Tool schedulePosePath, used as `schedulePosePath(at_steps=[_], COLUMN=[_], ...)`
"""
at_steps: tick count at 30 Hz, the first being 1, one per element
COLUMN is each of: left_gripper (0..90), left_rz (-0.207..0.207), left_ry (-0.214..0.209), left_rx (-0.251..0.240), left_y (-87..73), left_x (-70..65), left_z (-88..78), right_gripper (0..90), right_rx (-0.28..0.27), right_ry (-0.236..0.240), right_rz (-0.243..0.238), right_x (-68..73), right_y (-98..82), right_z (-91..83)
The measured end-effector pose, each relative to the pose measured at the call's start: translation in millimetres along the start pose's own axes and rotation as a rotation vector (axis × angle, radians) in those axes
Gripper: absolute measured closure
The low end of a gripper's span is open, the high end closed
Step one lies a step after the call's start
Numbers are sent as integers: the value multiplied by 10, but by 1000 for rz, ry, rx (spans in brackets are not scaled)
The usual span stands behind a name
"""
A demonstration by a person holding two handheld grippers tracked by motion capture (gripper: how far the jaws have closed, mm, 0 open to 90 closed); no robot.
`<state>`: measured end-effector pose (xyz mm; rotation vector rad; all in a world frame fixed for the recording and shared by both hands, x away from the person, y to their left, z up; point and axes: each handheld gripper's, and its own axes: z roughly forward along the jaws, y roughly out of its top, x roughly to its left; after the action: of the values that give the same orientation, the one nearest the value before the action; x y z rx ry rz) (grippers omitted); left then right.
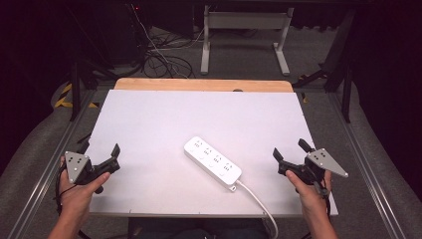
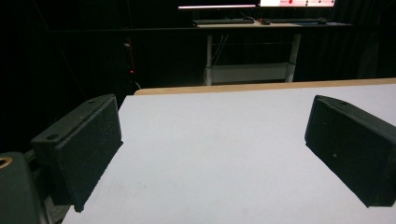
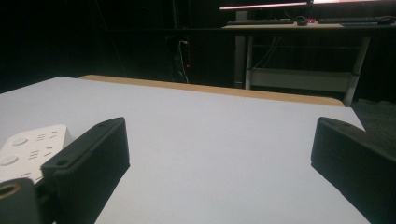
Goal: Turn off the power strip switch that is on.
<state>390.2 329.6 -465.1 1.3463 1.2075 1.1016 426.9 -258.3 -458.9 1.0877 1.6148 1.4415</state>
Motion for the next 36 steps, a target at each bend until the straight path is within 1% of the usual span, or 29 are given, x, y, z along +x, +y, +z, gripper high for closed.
schedulePosePath(at_steps=[8, 12, 15, 17, 21, 23, 25, 26, 28, 30, 32, 34, 36], left_gripper=[49, 49, 50, 50, 50, 50, 51, 51, 51, 51, 51, 52, 52], left_rz=[-3, -5, -2, -1, 2, -4, -4, 2, 3, 2, -1, -7, -8], left_ry=[5, 5, 5, 4, 0, -1, 0, -3, -5, -7, -6, -5, -5], left_rx=[-1, 1, 1, 1, 3, 2, 3, 3, 3, 2, 2, 3, 3], left_y=[0, -1, 0, 0, 3, 4, 3, 4, 4, 6, 5, 4, 3], left_x=[3, 4, 5, 2, 0, -5, -11, -11, -17, -18, -15, -13, -13], left_z=[1, 1, 6, 9, 15, 22, 29, 31, 32, 29, 27, 27, 27], right_gripper=[47, 61, 98, 144, 214, 256, 274, 308, 413, 563, 657, 725, 785], right_rx=[7, 16, 19, 23, 26, 28, 28, 28, 23, 18, 15, 8, 20], right_ry=[-1, -8, -5, -1, 6, 8, 12, 14, 23, 33, 44, 50, 44], right_rz=[-3, 16, 22, 22, 15, 8, 4, 4, -10, -34, -59, -65, -65], right_x=[-1, -6, -12, -16, -20, -21, -22, -24, -22, -15, -8, -1, 8], right_y=[-4, -3, -1, -1, 2, 1, 0, 0, 1, 11, 23, 33, 46], right_z=[12, 11, 7, 3, -10, -16, -24, -28, -43, -58, -68, -72, -82])
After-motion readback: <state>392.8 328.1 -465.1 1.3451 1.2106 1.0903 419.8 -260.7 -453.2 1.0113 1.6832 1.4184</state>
